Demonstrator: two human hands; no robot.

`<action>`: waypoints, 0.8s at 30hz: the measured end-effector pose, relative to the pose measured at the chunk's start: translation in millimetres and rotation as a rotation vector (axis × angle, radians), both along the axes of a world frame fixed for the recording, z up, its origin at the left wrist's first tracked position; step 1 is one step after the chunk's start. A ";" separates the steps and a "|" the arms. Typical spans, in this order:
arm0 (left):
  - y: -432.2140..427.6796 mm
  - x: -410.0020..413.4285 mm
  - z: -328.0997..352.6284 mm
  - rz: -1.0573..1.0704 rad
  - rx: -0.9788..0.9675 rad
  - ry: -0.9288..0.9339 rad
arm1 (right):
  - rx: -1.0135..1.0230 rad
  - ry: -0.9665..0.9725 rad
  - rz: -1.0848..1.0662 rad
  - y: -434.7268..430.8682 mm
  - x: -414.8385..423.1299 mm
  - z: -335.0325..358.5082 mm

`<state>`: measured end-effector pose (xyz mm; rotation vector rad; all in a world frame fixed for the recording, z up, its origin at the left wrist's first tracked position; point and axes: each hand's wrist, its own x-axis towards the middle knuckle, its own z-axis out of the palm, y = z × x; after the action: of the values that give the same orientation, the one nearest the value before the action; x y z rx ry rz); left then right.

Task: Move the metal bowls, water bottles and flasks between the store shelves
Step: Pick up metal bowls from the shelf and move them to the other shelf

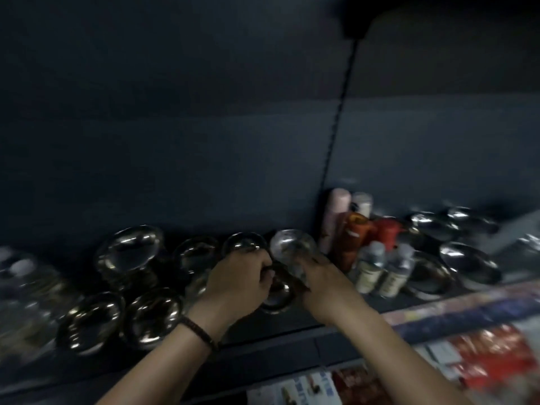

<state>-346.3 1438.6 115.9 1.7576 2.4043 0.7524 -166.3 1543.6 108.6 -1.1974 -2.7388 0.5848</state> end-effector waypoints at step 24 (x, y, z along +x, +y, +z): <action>294.1 378.4 -52.6 -0.422 -0.169 -0.088 | -0.179 0.193 -0.746 213.7 409.4 -76.0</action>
<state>32.1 1732.7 63.3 2.0100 1.8805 0.5421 243.1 1757.3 32.7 -1.9235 -1.8955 0.7834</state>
